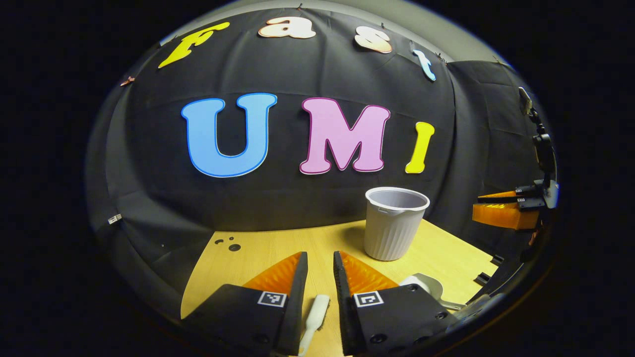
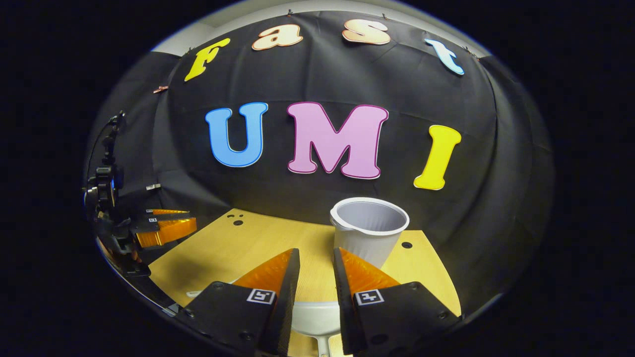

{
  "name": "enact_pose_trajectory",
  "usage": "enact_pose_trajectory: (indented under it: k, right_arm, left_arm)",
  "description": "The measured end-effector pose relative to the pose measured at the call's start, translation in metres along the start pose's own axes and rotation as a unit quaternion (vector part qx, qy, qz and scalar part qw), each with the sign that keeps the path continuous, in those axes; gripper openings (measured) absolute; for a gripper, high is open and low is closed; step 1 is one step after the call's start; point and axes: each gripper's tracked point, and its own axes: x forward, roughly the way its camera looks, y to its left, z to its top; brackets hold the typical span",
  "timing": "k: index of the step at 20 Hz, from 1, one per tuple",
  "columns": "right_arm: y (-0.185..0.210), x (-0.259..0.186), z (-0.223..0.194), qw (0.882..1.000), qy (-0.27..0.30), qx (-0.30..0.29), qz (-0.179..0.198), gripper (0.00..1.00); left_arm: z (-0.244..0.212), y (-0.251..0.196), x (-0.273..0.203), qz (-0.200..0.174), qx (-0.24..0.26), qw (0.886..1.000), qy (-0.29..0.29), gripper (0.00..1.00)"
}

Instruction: Pick up the small broom and dustpan from the desktop, sweep the trash into the dustpan with the broom, and then empty the trash into the garbage bin.

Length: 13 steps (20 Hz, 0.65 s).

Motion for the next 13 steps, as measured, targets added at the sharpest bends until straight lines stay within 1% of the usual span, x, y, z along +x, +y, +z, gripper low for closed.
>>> enact_pose_trajectory:
  k: [4, 5, 6, 9, 10, 11, 13]
  right_arm:
    - [-0.010, 0.003, 0.006, 1.000, -0.006, -0.001, 0.002, 0.43]
    - [-0.013, 0.002, 0.007, 1.000, -0.006, -0.004, 0.004, 0.46]
    - [-0.019, 0.003, 0.007, 1.000, -0.007, -0.007, 0.005, 0.43]
    - [-0.037, 0.001, 0.008, 1.000, -0.015, -0.015, 0.012, 0.43]
    - [-0.042, 0.001, 0.006, 1.000, -0.017, -0.014, 0.018, 0.46]
    - [-0.046, 0.002, 0.003, 0.999, -0.015, -0.012, 0.028, 0.43]
    - [-0.056, 0.002, -0.002, 0.999, -0.016, -0.013, 0.045, 0.43]
  left_arm:
    - [0.004, -0.002, 0.002, 0.017, 0.018, 1.000, -0.001, 0.35]
    - [0.006, -0.006, 0.003, 0.020, 0.021, 1.000, -0.002, 0.35]
    - [0.006, -0.011, 0.003, 0.022, 0.021, 1.000, 0.000, 0.35]
    - [0.007, -0.024, 0.006, 0.043, 0.020, 0.999, 0.001, 0.35]
    - [0.008, -0.028, 0.007, 0.049, 0.016, 0.999, -0.001, 0.32]
    - [0.007, -0.032, 0.008, 0.059, 0.012, 0.998, -0.001, 0.35]
    - [0.008, -0.040, 0.008, 0.080, 0.003, 0.997, -0.002, 0.35]
